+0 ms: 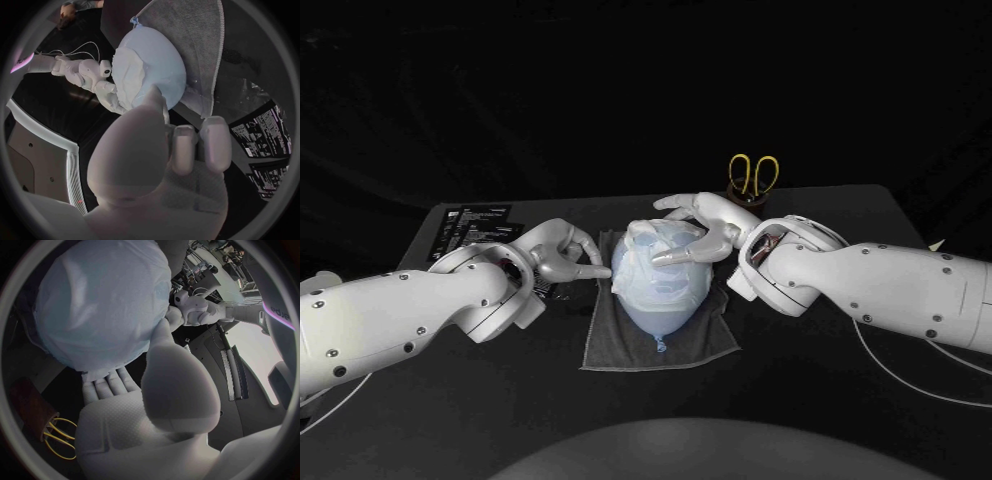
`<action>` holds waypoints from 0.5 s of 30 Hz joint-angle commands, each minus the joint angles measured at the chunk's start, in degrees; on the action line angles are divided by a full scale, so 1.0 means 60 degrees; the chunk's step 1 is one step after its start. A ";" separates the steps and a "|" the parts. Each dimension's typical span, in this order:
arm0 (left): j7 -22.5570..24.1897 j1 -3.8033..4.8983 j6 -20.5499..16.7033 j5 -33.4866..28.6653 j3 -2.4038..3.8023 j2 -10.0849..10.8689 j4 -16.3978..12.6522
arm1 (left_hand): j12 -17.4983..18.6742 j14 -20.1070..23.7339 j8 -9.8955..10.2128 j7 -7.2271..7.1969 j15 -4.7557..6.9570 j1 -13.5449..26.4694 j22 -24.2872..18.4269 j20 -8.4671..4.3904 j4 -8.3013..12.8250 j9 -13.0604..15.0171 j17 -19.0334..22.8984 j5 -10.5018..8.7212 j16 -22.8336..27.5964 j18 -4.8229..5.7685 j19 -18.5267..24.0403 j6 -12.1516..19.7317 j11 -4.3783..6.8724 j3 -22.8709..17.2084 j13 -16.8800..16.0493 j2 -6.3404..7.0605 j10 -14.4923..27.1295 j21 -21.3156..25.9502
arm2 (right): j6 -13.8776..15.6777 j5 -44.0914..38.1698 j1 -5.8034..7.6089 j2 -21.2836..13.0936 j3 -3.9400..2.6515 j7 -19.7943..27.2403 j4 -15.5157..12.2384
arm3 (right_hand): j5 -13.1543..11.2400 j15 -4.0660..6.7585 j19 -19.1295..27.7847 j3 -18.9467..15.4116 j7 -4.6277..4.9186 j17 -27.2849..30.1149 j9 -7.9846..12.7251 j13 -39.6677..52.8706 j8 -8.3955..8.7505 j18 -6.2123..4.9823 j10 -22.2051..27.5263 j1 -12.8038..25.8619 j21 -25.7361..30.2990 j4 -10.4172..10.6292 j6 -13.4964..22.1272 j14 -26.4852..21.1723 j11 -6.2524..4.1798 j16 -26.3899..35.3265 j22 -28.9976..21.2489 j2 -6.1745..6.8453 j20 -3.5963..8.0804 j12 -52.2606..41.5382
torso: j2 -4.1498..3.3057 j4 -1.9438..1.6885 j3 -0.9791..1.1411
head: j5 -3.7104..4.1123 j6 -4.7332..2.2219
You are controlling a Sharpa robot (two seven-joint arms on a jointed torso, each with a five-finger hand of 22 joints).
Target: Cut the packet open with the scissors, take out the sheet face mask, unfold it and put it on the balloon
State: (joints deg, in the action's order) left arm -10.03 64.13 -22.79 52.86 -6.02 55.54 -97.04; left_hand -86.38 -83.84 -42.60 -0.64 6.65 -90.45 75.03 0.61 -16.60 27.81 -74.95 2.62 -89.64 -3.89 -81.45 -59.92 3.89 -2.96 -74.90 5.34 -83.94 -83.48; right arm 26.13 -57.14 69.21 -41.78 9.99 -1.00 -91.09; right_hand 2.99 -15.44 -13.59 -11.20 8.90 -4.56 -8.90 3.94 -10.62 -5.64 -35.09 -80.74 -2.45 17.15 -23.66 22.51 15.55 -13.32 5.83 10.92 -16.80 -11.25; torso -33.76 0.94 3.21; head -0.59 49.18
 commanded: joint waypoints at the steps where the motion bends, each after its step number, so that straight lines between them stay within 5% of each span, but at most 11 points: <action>1: 0.0288 0.0004 0.0091 -0.0441 0.0007 0.0119 -0.0063 | 0.0920 -0.0828 0.0324 0.0206 -0.0072 0.0175 -0.0243 0.0023 -0.0028 -0.0173 -0.1749 0.0028 0.0190 -0.0029 0.0554 0.0309 -0.0102 -0.0064 0.0097 0.0038 0.0334 0.0442 | -0.0232 -0.0130 -0.0049 0.0002 0.0037 -0.0195 0.0004 | -0.0006 0.0007 0.0031 0.0043 0.1383 -0.0014 -0.0007 0.0012 -0.0012 0.0134 0.0001 0.0017 0.0007 -0.0011 -0.0065 0.0010 0.0011 -0.0044 0.0009 -0.0069 -0.0002 -0.0051 | -0.0006 -0.0004 0.0007 | 0.0007 -0.0014; 2: 0.0702 0.0004 -0.0015 -0.0777 0.0007 0.0173 -0.0097 | 0.1566 -0.0692 0.0500 0.0291 -0.0136 0.0320 -0.0854 0.0037 0.0019 -0.0260 -0.1290 -0.0023 0.0366 -0.0175 0.1018 0.0507 -0.0196 -0.0087 0.1050 0.0024 0.0908 0.0813 | -0.0233 -0.0130 -0.0050 0.0003 0.0038 -0.0197 0.0006 | -0.0006 0.0007 0.0031 0.0043 0.1383 -0.0014 -0.0007 0.0012 -0.0012 0.0134 0.0001 0.0017 0.0007 -0.0011 -0.0065 0.0010 0.0011 -0.0044 0.0009 -0.0069 -0.0002 -0.0051 | -0.0010 0.0000 0.0006 | 0.0004 -0.0017; 3: 0.1205 0.0003 -0.0089 -0.1148 0.0007 0.0226 -0.0135 | 0.3025 -0.0207 0.0886 0.0574 -0.0353 0.0493 -0.2210 0.0109 -0.0010 -0.0445 0.0020 0.0041 0.0964 -0.0472 0.2101 0.1001 -0.0468 -0.0154 0.2908 0.0016 0.2219 0.1723 | -0.0233 -0.0130 -0.0051 0.0002 0.0038 -0.0197 0.0008 | -0.0006 0.0007 0.0031 0.0043 0.1383 -0.0014 -0.0007 0.0012 -0.0012 0.0134 0.0001 0.0017 0.0007 -0.0011 -0.0065 0.0010 0.0011 -0.0044 0.0009 -0.0069 -0.0002 -0.0051 | -0.0012 0.0004 0.0005 | -0.0001 -0.0020; 4: 0.1413 0.0003 -0.0129 -0.1296 0.0007 0.0249 -0.0154 | 0.3248 -0.0123 0.0929 0.0633 -0.0404 0.0487 -0.2384 0.0132 0.0000 -0.0467 0.0185 0.0040 0.1060 -0.0502 0.2250 0.1061 -0.0493 -0.0179 0.3160 0.0004 0.2416 0.1858 | -0.0233 -0.0130 -0.0052 0.0001 0.0038 -0.0198 0.0008 | -0.0006 0.0007 0.0031 0.0043 0.1383 -0.0014 -0.0007 0.0012 -0.0012 0.0134 0.0001 0.0017 0.0007 -0.0011 -0.0065 0.0010 0.0011 -0.0044 0.0009 -0.0069 -0.0002 -0.0051 | -0.0012 0.0004 0.0005 | -0.0001 -0.0020; 5: 0.1825 0.0003 -0.0214 -0.1575 0.0006 0.0293 -0.0197 | 0.5011 0.0555 0.1288 0.0959 -0.0670 0.0421 -0.3762 0.0307 -0.0007 -0.0648 0.1525 0.0034 0.1834 -0.0742 0.3412 0.1581 -0.0799 -0.0353 0.5172 -0.0057 0.3945 0.2920 | -0.0232 -0.0129 -0.0053 -0.0002 0.0038 -0.0198 0.0009 | -0.0006 0.0007 0.0031 0.0043 0.1383 -0.0014 -0.0007 0.0012 -0.0012 0.0134 0.0001 0.0017 0.0007 -0.0011 -0.0065 0.0010 0.0011 -0.0044 0.0009 -0.0069 -0.0002 -0.0051 | -0.0013 0.0006 0.0005 | -0.0005 -0.0024; 6: 0.2313 0.0002 -0.0292 -0.1878 0.0006 0.0346 -0.0256 | 0.5673 0.0961 0.1536 0.1174 -0.0822 0.0323 -0.4403 0.0428 -0.0006 -0.0791 0.2261 0.0000 0.2303 -0.0843 0.3937 0.1879 -0.0962 -0.0486 0.5740 -0.0041 0.4397 0.3472 | -0.0232 -0.0129 -0.0054 -0.0004 0.0038 -0.0200 0.0010 | -0.0006 0.0007 0.0031 0.0043 0.1383 -0.0014 -0.0007 0.0012 -0.0012 0.0134 0.0001 0.0017 0.0007 -0.0011 -0.0065 0.0010 0.0011 -0.0044 0.0009 -0.0069 -0.0002 -0.0051 | -0.0016 0.0011 0.0004 | -0.0010 -0.0033; 10: 0.3621 0.0000 -0.0505 -0.2653 0.0003 0.0487 -0.0494 | 0.6229 0.0970 0.1959 0.1378 -0.0997 0.0333 -0.4527 0.0711 -0.0006 -0.1147 0.2354 0.0022 0.2400 -0.0905 0.3796 0.1920 -0.1130 -0.0839 0.6336 0.0108 0.4200 0.3732 | -0.0238 -0.0129 -0.0059 -0.0005 0.0038 -0.0208 0.0023 | -0.0006 0.0007 0.0031 0.0043 0.1383 -0.0014 -0.0007 0.0012 -0.0012 0.0134 0.0001 0.0017 0.0007 -0.0011 -0.0065 0.0010 0.0011 -0.0044 0.0009 -0.0069 -0.0002 -0.0051 | -0.0012 -0.0002 0.0004 | 0.0002 -0.0024; 15: 0.4290 -0.0016 -0.0433 -0.3253 0.0001 0.0538 -0.0702 | 0.6290 0.0702 0.2275 0.1370 -0.0980 0.0307 -0.4185 0.0737 -0.0004 -0.1421 0.1892 0.0028 0.2113 -0.0843 0.3371 0.1782 -0.1118 -0.1311 0.6534 0.0070 0.3945 0.3521 | -0.0245 -0.0129 -0.0064 0.0005 0.0038 -0.0218 0.0029 | -0.0006 0.0008 0.0032 0.0048 0.1383 -0.0020 -0.0017 0.0012 -0.0027 0.0134 -0.0001 0.0022 0.0005 -0.0010 -0.0098 0.0013 0.0010 -0.0060 0.0010 -0.0077 -0.0002 -0.0064 | -0.0015 0.0007 0.0007 | -0.0022 -0.0023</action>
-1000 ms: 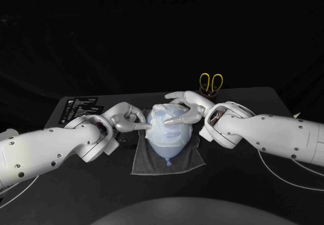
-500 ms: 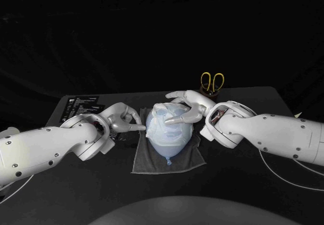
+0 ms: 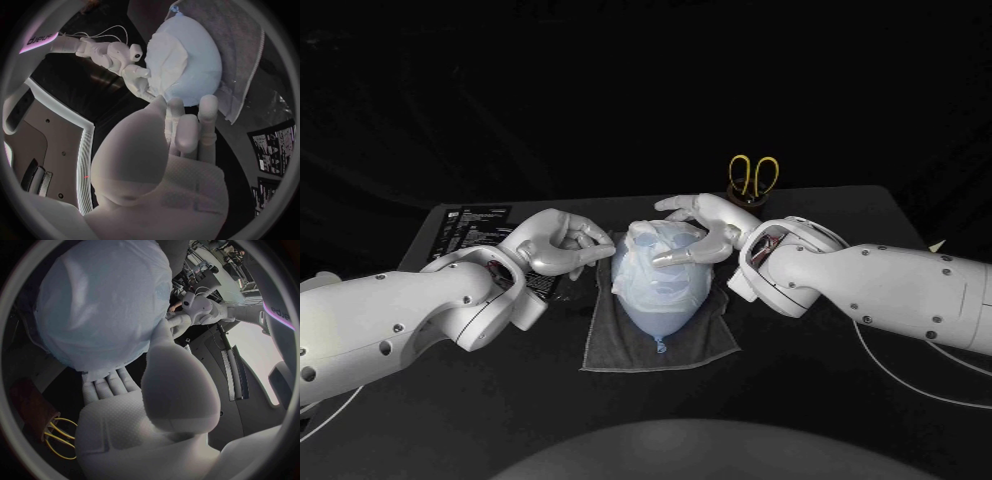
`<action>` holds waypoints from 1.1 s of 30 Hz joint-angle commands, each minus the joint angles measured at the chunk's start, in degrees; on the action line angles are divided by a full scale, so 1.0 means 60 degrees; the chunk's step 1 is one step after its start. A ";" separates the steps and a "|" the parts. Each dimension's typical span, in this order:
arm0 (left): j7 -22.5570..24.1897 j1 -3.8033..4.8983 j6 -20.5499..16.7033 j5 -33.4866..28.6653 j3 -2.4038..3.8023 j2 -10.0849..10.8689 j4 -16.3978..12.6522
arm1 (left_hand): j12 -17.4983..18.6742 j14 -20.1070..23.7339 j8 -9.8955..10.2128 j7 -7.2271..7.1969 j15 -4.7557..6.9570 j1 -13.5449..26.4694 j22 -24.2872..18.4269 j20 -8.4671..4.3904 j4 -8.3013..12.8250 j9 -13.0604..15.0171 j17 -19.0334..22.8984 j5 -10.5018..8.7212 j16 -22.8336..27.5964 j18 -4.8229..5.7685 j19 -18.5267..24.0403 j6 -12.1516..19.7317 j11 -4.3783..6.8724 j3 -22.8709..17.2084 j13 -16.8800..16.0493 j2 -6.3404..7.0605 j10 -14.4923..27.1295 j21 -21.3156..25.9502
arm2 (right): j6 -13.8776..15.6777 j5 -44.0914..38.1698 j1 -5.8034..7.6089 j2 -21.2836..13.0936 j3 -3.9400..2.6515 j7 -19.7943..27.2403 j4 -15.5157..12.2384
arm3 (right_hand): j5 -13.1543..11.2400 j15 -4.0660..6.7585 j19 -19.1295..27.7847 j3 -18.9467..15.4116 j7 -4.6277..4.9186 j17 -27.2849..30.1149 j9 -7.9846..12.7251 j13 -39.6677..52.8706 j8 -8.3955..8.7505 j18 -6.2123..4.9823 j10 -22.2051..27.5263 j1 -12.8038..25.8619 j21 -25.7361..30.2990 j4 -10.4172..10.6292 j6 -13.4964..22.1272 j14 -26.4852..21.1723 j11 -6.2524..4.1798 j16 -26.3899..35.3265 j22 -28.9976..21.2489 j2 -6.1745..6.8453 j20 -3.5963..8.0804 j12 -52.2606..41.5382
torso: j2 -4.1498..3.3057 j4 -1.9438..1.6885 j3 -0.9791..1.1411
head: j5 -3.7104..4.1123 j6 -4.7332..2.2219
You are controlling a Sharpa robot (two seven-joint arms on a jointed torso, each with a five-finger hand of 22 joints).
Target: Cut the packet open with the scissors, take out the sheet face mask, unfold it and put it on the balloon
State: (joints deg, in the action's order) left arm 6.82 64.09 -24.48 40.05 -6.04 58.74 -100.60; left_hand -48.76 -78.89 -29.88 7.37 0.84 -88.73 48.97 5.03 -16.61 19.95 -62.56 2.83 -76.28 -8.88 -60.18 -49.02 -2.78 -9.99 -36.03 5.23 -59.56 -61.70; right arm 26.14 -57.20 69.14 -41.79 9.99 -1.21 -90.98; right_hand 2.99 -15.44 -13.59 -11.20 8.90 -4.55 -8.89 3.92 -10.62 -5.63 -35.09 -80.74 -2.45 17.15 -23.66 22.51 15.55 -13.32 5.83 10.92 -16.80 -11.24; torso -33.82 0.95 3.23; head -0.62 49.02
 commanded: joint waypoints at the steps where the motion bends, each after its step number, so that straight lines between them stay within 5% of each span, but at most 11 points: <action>1: 0.1532 -0.0015 -0.0125 -0.1198 0.0004 0.0006 -0.0138 | -0.0003 -0.0185 0.0207 0.0040 -0.0018 0.0066 0.0288 0.0002 -0.0003 -0.0151 -0.0295 -0.0010 -0.0188 0.0018 -0.0289 -0.0047 -0.0017 -0.0172 0.0060 0.0124 -0.0164 -0.0201 | -0.0250 -0.0118 -0.0055 0.0008 0.0038 -0.0186 0.0011 | -0.0006 0.0008 0.0032 0.0048 0.1383 -0.0022 -0.0019 0.0015 -0.0027 0.0133 -0.0001 0.0022 0.0005 -0.0010 -0.0098 0.0013 0.0010 -0.0060 0.0010 -0.0077 -0.0003 -0.0065 | -0.0006 0.0008 0.0003 | -0.0019 -0.0001; 3: 0.1553 -0.0022 -0.0087 -0.1285 0.0004 -0.0001 -0.0167 | -0.0253 -0.0468 0.0377 0.0077 -0.0039 0.0197 0.0915 0.0008 0.0017 -0.0277 -0.0866 -0.0011 -0.0545 0.0151 -0.0810 -0.0064 -0.0035 -0.0237 -0.0035 0.0288 -0.0362 -0.0673 | -0.0254 -0.0118 -0.0057 0.0012 0.0038 -0.0190 0.0012 | -0.0006 0.0008 0.0032 0.0048 0.1383 -0.0022 -0.0019 0.0015 -0.0027 0.0133 -0.0001 0.0022 0.0005 -0.0010 -0.0098 0.0013 0.0010 -0.0060 0.0010 -0.0077 -0.0003 -0.0065 | -0.0007 0.0010 0.0005 | -0.0015 -0.0002; 6: 0.1419 -0.0033 0.0009 -0.1290 0.0000 -0.0029 -0.0183 | -0.2230 -0.0994 0.0648 0.0105 -0.0064 0.0333 0.2144 0.0008 0.0039 -0.0496 -0.2065 -0.0014 -0.1255 0.0394 -0.1739 -0.0191 -0.0062 -0.0453 -0.2171 0.0505 -0.1418 -0.1629 | -0.0264 -0.0118 -0.0060 0.0025 0.0039 -0.0196 0.0018 | -0.0006 0.0008 0.0032 0.0048 0.1383 -0.0022 -0.0019 0.0015 -0.0027 0.0133 -0.0001 0.0022 0.0005 -0.0010 -0.0098 0.0013 0.0010 -0.0060 0.0010 -0.0077 -0.0003 -0.0065 | -0.0006 0.0013 0.0007 | -0.0012 0.0006; 9: 0.1161 -0.0049 0.0077 -0.1166 -0.0008 -0.0077 -0.0164 | -0.2701 -0.1114 0.0758 0.0129 -0.0069 0.0383 0.2545 0.0014 0.0041 -0.0571 -0.2384 -0.0013 -0.1418 0.0479 -0.2009 -0.0183 -0.0089 -0.0518 -0.2709 0.0585 -0.1657 -0.1925 | -0.0270 -0.0118 -0.0063 0.0036 0.0039 -0.0200 0.0023 | -0.0006 0.0007 0.0030 0.0052 0.1384 -0.0021 -0.0021 0.0015 -0.0030 0.0134 -0.0002 0.0023 0.0004 -0.0011 -0.0104 0.0004 0.0010 -0.0059 0.0012 -0.0084 -0.0003 -0.0070 | -0.0008 0.0012 0.0008 | -0.0012 0.0013; 24: -0.0088 -0.0175 0.0085 -0.0156 -0.0026 -0.0329 0.0014 | -0.3834 -0.1337 0.1311 0.0307 -0.0209 0.0101 0.3358 0.0125 0.0263 -0.0933 -0.3020 -0.0012 -0.1738 0.0642 -0.2494 0.0016 -0.0250 -0.0804 -0.4042 0.0918 -0.2203 -0.2529 | -0.0264 -0.0118 -0.0071 0.0027 0.0041 -0.0210 0.0015 | -0.0006 0.0007 0.0031 0.0052 0.1384 -0.0023 -0.0023 0.0015 -0.0033 0.0134 -0.0002 0.0024 0.0004 -0.0011 -0.0112 0.0004 0.0010 -0.0063 0.0011 -0.0085 -0.0003 -0.0073 | 0.0000 0.0007 0.0001 | 0.0016 0.0021; 33: -0.0635 -0.0196 -0.0069 0.0293 -0.0027 -0.0384 0.0022 | -0.4019 -0.1381 0.1326 0.0297 -0.0216 0.0083 0.3552 0.0142 0.0298 -0.0979 -0.3140 -0.0013 -0.1792 0.0680 -0.2616 -0.0129 -0.0251 -0.0844 -0.4246 0.0978 -0.2292 -0.2667 | -0.0251 -0.0118 -0.0072 0.0021 0.0042 -0.0214 0.0006 | -0.0007 0.0007 0.0029 0.0052 0.1385 -0.0023 -0.0027 0.0015 -0.0038 0.0134 -0.0001 0.0025 0.0002 -0.0011 -0.0125 -0.0004 0.0010 -0.0063 0.0013 -0.0082 -0.0003 -0.0076 | -0.0003 -0.0001 0.0001 | 0.0027 0.0031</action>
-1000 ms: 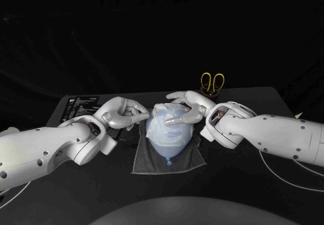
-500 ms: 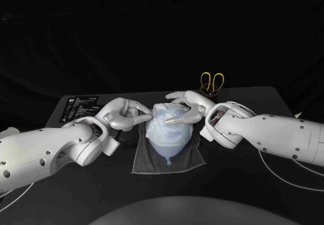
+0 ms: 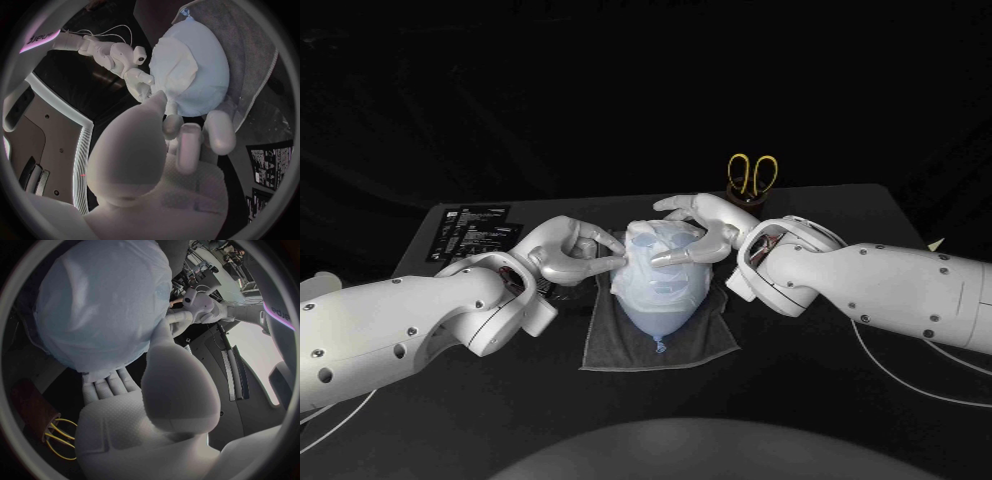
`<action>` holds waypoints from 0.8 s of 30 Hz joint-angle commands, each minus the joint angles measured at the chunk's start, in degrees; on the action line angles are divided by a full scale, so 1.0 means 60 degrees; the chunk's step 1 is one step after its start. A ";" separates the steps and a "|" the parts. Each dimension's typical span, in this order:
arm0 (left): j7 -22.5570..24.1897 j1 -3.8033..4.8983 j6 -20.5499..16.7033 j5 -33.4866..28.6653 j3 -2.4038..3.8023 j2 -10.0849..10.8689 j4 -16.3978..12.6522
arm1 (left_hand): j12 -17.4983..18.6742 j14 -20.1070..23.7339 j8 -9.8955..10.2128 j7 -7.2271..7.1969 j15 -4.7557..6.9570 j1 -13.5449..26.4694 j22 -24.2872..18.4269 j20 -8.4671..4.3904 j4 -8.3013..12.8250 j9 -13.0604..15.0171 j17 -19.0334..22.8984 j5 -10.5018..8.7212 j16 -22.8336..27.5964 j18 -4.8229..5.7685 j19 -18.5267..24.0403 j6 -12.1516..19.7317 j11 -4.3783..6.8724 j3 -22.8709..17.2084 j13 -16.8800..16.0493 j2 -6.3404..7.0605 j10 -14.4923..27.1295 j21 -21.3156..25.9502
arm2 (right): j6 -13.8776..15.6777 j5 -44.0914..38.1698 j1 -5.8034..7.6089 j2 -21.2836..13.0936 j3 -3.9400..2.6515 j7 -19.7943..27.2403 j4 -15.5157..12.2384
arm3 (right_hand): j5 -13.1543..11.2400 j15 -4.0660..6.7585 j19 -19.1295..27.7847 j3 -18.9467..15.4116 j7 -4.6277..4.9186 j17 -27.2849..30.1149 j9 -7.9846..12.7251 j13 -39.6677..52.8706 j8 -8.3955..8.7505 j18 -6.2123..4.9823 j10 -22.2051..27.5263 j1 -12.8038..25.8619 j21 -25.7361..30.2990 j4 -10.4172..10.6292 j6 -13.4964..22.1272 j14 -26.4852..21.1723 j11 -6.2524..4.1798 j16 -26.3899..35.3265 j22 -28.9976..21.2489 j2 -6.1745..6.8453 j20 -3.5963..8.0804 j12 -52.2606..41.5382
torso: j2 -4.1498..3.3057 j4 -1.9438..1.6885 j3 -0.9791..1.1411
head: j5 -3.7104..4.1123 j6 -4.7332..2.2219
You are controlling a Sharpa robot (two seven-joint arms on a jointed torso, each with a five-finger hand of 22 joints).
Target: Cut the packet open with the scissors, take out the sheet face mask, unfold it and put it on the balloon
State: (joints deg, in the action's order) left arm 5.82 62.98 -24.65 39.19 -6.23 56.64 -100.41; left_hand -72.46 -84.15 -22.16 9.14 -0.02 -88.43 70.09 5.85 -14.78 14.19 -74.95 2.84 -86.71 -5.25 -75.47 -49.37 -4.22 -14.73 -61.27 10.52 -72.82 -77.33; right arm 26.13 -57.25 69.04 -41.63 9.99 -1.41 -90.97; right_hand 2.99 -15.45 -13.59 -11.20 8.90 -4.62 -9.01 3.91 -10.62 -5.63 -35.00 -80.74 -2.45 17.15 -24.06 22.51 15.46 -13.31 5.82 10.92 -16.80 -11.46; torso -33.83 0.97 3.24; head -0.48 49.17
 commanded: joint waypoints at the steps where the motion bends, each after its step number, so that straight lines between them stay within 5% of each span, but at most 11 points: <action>1: -0.0507 -0.0011 -0.0040 0.0462 0.0004 -0.0045 -0.0010 | -0.0081 -0.0507 0.0038 -0.0001 -0.0071 0.0042 0.0036 0.0006 -0.0011 -0.0022 -0.1082 -0.0015 -0.0058 0.0074 -0.0069 -0.0084 -0.0009 -0.0053 -0.0052 0.0101 -0.0088 -0.0066 | -0.0248 -0.0111 -0.0054 -0.0007 0.0041 -0.0180 0.0002 | -0.0007 0.0007 0.0027 0.0051 0.1385 -0.0014 -0.0012 0.0016 -0.0044 0.0134 -0.0016 0.0027 0.0001 -0.0011 -0.0071 -0.0002 0.0025 -0.0071 0.0015 -0.0078 -0.0003 -0.0044 | -0.0002 -0.0005 -0.0001 | 0.0005 0.0006; 24: -0.1384 -0.0020 0.0125 0.0836 0.0004 -0.0251 -0.0018 | -0.0274 -0.0570 0.0037 -0.0100 -0.0016 0.0629 0.0229 -0.0025 -0.0275 -0.0119 -0.1232 -0.0018 -0.0126 0.0106 -0.0176 -0.0411 0.0060 0.0382 -0.0214 0.0271 -0.0172 -0.0213 | -0.0270 -0.0109 -0.0056 -0.0013 0.0042 -0.0209 -0.0023 | -0.0007 0.0007 0.0023 0.0050 0.1385 -0.0017 -0.0017 0.0017 -0.0051 0.0134 -0.0020 0.0031 -0.0001 -0.0010 -0.0090 -0.0004 0.0025 -0.0080 0.0018 -0.0075 -0.0003 -0.0055 | -0.0006 0.0001 -0.0003 | 0.0011 0.0070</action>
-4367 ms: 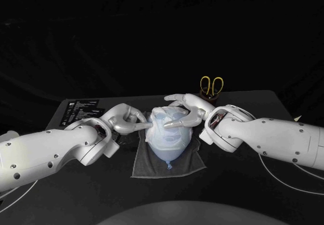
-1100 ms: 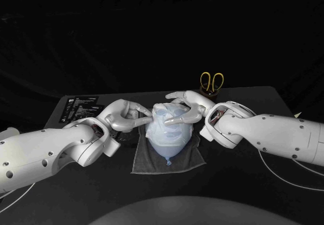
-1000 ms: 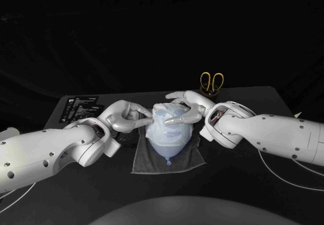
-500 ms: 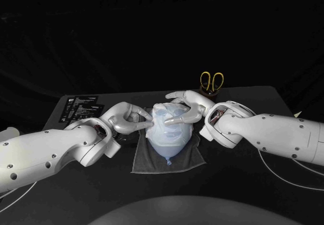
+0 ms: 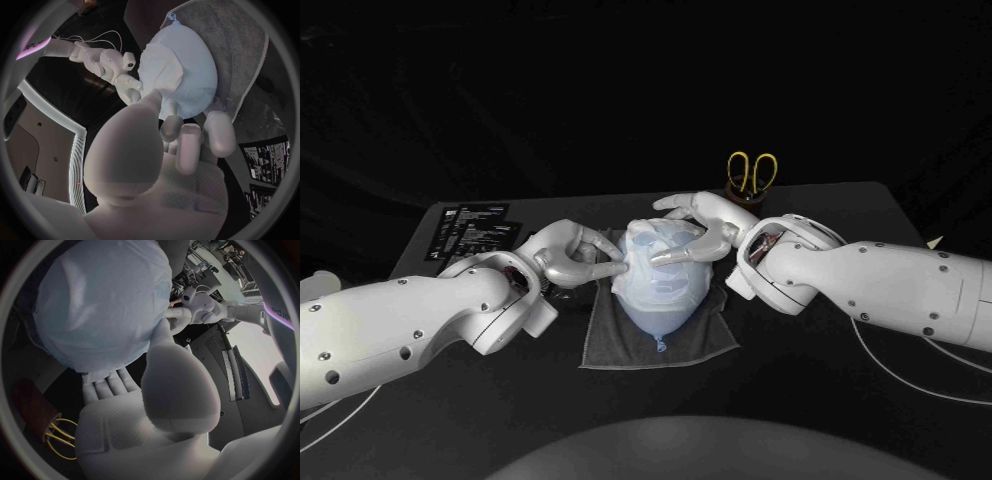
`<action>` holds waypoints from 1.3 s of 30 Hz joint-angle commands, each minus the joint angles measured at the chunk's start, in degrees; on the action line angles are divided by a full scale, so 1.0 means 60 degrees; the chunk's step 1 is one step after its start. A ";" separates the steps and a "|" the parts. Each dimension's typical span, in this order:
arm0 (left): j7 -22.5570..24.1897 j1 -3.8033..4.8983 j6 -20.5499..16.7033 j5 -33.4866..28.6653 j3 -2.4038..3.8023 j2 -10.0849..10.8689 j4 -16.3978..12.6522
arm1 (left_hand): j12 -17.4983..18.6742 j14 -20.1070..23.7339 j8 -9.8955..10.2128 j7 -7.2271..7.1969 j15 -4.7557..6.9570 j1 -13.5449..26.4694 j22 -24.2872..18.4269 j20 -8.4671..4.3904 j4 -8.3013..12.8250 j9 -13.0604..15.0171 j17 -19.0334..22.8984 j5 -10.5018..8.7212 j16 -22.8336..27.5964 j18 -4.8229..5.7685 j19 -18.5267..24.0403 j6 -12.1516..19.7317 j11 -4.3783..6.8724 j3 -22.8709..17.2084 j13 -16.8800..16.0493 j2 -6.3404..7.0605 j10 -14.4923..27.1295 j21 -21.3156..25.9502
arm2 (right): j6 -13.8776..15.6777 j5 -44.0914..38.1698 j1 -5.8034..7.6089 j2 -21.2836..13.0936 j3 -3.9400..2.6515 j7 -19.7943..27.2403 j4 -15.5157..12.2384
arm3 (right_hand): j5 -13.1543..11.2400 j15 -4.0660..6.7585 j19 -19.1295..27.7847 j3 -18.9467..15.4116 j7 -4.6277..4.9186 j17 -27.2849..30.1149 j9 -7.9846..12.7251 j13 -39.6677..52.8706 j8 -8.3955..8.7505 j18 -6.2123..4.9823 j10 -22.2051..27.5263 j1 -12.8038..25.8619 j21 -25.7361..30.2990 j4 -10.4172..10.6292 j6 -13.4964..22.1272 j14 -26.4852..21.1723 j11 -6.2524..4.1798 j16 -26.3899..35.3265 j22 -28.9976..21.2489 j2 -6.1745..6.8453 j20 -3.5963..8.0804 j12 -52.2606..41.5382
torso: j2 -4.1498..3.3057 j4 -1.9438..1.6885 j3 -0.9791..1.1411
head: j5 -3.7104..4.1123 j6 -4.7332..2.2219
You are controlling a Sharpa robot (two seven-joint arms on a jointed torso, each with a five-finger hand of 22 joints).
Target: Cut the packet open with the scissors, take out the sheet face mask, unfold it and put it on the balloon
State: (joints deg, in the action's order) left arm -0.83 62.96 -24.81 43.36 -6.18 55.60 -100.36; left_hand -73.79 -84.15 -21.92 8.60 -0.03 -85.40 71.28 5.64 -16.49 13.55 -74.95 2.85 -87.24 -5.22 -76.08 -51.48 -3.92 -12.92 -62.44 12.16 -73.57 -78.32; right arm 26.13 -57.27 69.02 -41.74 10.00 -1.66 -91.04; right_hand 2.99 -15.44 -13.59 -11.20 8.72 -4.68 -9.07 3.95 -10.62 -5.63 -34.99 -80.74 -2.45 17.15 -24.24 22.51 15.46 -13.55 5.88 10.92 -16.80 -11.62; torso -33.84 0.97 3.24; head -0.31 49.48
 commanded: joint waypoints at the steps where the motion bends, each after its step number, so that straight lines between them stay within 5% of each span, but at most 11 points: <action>1: -0.0295 -0.0017 0.0159 0.0144 -0.0004 -0.0100 -0.0023 | -0.0057 -0.0573 -0.0002 -0.0012 -0.0012 0.0141 0.0043 0.0009 0.0006 -0.0016 -0.1238 -0.0018 -0.0040 0.0104 -0.0084 -0.0066 0.0012 0.0098 -0.0023 -0.0005 -0.0050 -0.0057 | -0.0272 -0.0105 -0.0053 0.0007 0.0040 -0.0168 -0.0012 | -0.0006 0.0006 0.0023 0.0050 0.1417 -0.0008 -0.0007 0.0011 -0.0051 0.0133 -0.0021 0.0031 -0.0001 -0.0010 -0.0059 -0.0004 0.0026 -0.0041 0.0009 -0.0075 -0.0003 -0.0029 | -0.0003 0.0002 -0.0002 | -0.0017 0.0019; 18: -0.0103 -0.0019 0.0131 0.0010 0.0005 -0.0368 -0.0006 | -0.0209 -0.0651 0.0008 -0.0081 0.0035 0.0632 0.0115 -0.0034 -0.0007 -0.0084 -0.1439 -0.0017 -0.0116 0.0117 -0.0124 -0.0224 0.0069 0.0527 -0.0210 -0.0265 -0.0211 -0.0113 | -0.0297 -0.0091 -0.0100 0.0022 0.0047 -0.0198 -0.0022 | -0.0007 0.0006 0.0027 0.0055 0.1417 -0.0010 -0.0014 0.0011 -0.0060 0.0134 -0.0026 0.0035 -0.0002 -0.0011 -0.0080 -0.0010 0.0025 -0.0047 0.0007 -0.0085 -0.0003 -0.0040 | 0.0002 0.0000 0.0001 | -0.0022 0.0075; 27: 0.0206 -0.0019 0.0162 0.0003 0.0008 -0.0419 -0.0001 | -0.0539 -0.0820 -0.0252 -0.0384 0.0251 -0.0226 0.0315 -0.0173 0.0287 -0.0028 -0.1960 -0.0011 -0.0290 0.0156 -0.0267 -0.0968 0.0341 0.0087 -0.0753 -0.0702 -0.0659 -0.0248 | -0.0300 -0.0091 -0.0113 0.0018 0.0047 -0.0222 0.0001 | -0.0007 0.0006 0.0027 0.0055 0.1417 -0.0010 -0.0014 0.0011 -0.0060 0.0134 -0.0026 0.0035 -0.0002 -0.0011 -0.0080 -0.0010 0.0025 -0.0047 0.0007 -0.0085 -0.0003 -0.0040 | 0.0003 -0.0001 -0.0002 | 0.0006 0.0077; 39: 0.0528 -0.0019 0.0133 0.0026 0.0012 -0.0436 0.0006 | -0.0774 -0.0873 -0.0435 -0.0647 0.0488 -0.0818 0.0456 -0.0388 0.0689 0.0021 -0.2138 -0.0008 -0.0345 0.0189 -0.0352 -0.1561 0.0590 -0.0746 -0.1208 -0.0879 -0.0971 -0.0340 | -0.0307 -0.0091 -0.0116 0.0010 0.0049 -0.0238 0.0014 | -0.0007 0.0005 0.0024 0.0063 0.1418 -0.0013 -0.0020 0.0012 -0.0067 0.0134 -0.0032 0.0037 -0.0005 -0.0012 -0.0100 -0.0016 0.0025 -0.0054 0.0010 -0.0102 -0.0003 -0.0051 | 0.0006 0.0003 0.0000 | 0.0001 0.0087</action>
State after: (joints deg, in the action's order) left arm 0.38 62.93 -24.76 43.65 -6.11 53.22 -100.11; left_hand -78.20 -83.97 -24.28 4.76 2.47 -89.82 73.97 3.66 -12.20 13.63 -74.90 2.83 -88.97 -5.20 -78.20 -60.59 -0.60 -17.34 -69.74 7.00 -78.86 -80.27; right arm 26.14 -57.27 68.69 -41.75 10.00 -2.18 -90.92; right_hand 2.99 -15.44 -13.59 -11.20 8.92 -4.70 -9.14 3.94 -10.85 -5.62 -34.89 -80.44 -2.45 17.15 -24.46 22.51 15.36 -13.54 5.86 10.62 -16.80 -11.75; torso -33.82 0.96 3.24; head -0.28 49.96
